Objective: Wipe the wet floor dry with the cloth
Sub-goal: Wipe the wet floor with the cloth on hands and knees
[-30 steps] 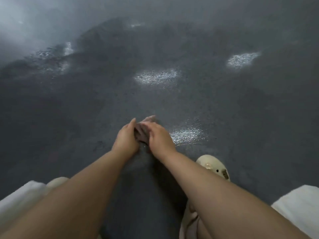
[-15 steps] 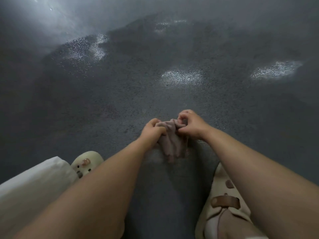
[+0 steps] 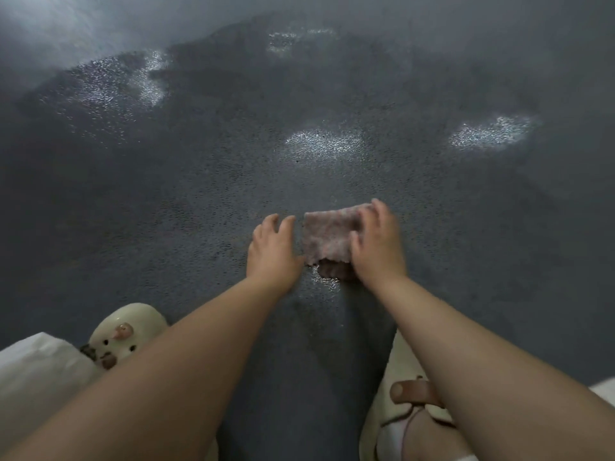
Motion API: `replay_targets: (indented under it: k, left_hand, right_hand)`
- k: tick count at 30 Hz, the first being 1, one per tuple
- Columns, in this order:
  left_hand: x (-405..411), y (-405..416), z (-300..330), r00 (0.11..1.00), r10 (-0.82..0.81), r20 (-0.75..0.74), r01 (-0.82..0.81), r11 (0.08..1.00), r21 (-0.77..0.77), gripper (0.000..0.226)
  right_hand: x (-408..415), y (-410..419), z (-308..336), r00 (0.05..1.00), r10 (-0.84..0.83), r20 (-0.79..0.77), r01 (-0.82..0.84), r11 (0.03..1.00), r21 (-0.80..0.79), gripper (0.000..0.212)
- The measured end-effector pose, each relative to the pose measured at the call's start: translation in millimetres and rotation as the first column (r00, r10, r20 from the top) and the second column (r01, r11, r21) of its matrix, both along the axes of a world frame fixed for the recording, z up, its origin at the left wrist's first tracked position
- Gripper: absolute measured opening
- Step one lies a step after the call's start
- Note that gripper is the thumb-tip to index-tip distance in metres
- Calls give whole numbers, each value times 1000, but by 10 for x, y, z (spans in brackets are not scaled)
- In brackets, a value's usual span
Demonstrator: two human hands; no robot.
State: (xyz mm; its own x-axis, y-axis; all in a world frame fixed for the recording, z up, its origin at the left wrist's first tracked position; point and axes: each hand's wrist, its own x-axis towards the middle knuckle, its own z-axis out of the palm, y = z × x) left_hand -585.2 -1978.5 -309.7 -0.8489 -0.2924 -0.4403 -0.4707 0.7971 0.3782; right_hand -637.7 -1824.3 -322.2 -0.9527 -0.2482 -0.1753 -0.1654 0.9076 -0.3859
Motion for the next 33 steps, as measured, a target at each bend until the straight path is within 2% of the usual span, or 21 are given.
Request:
replay_targets:
  k: [3,7,11,16,19,22,26,29,33]
  left_hand:
    - [-48,59,-18,986,-137,93,145,986,-84,92]
    - [-159,-33,7,961,-174,217,204,971,-123,111]
    - [-292,-324,21,943,-160,293,209,967,-145,119]
    - [-381,-574,21,886,-157,436,239,961,-141,127]
    - [-410,-568,5,889,-157,430,227,967,-118,127]
    - [-424,-578,-13,891,-162,425,226,968,-104,127]
    - [-424,-599,-43,888,-170,428,227,970,-87,127]
    - [-408,-619,-58,899,-159,408,209,975,-81,131]
    - [-315,-672,-78,932,-117,344,148,987,-65,133]
  right_hand:
    - [48,-118,-183,973,147,176,-184,959,213,63]
    - [-70,142,-291,976,150,157,-199,908,369,63]
    - [-376,542,-324,982,-147,118,90,915,392,61]
    - [-722,465,-332,862,-498,93,435,822,368,56]
    - [-863,163,-341,803,-588,100,528,779,337,55]
    - [-944,-168,-318,861,-496,113,446,842,303,55]
    - [-789,-767,-267,985,-113,132,75,962,263,54]
    - [-498,-1036,-309,981,130,142,-162,955,247,55]
    - [-125,-958,-359,958,281,52,-286,936,203,54]
